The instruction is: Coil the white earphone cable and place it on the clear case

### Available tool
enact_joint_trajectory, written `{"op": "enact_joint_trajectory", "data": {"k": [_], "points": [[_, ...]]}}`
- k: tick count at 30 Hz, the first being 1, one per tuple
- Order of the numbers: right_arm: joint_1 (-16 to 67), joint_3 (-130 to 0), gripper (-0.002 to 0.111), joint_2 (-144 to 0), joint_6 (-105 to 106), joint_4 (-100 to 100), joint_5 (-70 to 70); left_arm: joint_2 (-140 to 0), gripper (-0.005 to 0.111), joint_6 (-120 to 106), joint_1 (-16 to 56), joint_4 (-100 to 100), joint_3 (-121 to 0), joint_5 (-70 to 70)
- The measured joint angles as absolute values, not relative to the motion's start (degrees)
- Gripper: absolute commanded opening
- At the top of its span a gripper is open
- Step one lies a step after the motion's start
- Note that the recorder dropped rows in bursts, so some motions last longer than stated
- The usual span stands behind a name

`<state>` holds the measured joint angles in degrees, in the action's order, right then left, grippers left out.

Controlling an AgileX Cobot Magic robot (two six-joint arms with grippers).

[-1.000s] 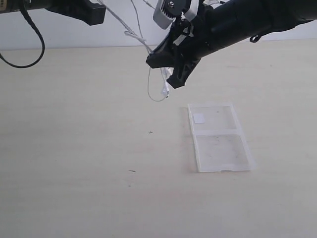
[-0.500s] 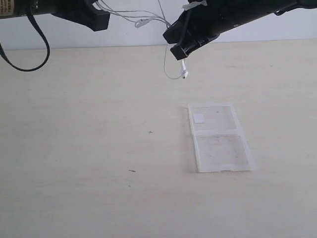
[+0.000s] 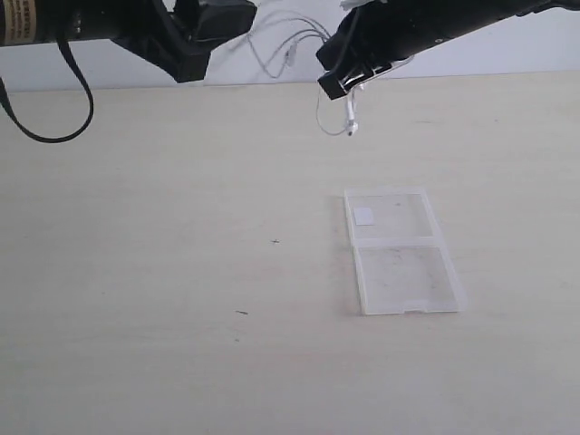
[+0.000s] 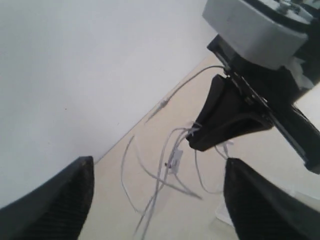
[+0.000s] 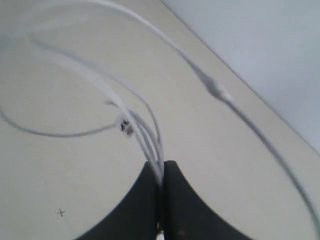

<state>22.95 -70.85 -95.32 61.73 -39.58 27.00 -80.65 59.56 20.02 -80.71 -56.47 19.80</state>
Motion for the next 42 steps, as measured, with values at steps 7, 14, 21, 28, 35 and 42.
{"op": "enact_joint_trajectory", "data": {"k": [7, 14, 21, 28, 35, 42], "points": [[22.8, -70.8, 0.0, -95.3, 51.4, -29.0, 24.6, -80.6, 0.077, 63.9, 20.0, -87.1, -56.5, 22.0], [22.8, -70.8, 0.0, -93.3, 46.8, -26.5, 24.7, -80.6, 0.063, 63.0, 20.0, -84.2, -56.8, 22.4], [22.8, -70.8, 0.0, -87.2, 35.9, -22.5, 34.5, -80.6, 0.0, 62.8, 20.0, -81.7, -57.0, 19.2], [22.8, -70.8, 0.0, -86.9, 11.7, -4.8, 40.4, -76.6, 0.0, 57.4, 20.0, -70.0, -54.2, 18.0], [22.8, -66.6, 0.0, -86.5, -0.9, 0.0, 42.6, -66.4, 0.0, 47.9, 20.0, -58.8, -49.3, 16.6], [22.8, -62.2, 0.0, -86.5, -6.8, 0.0, 42.3, -62.1, 0.0, 47.4, 20.0, -57.8, -47.2, 16.6]]}}
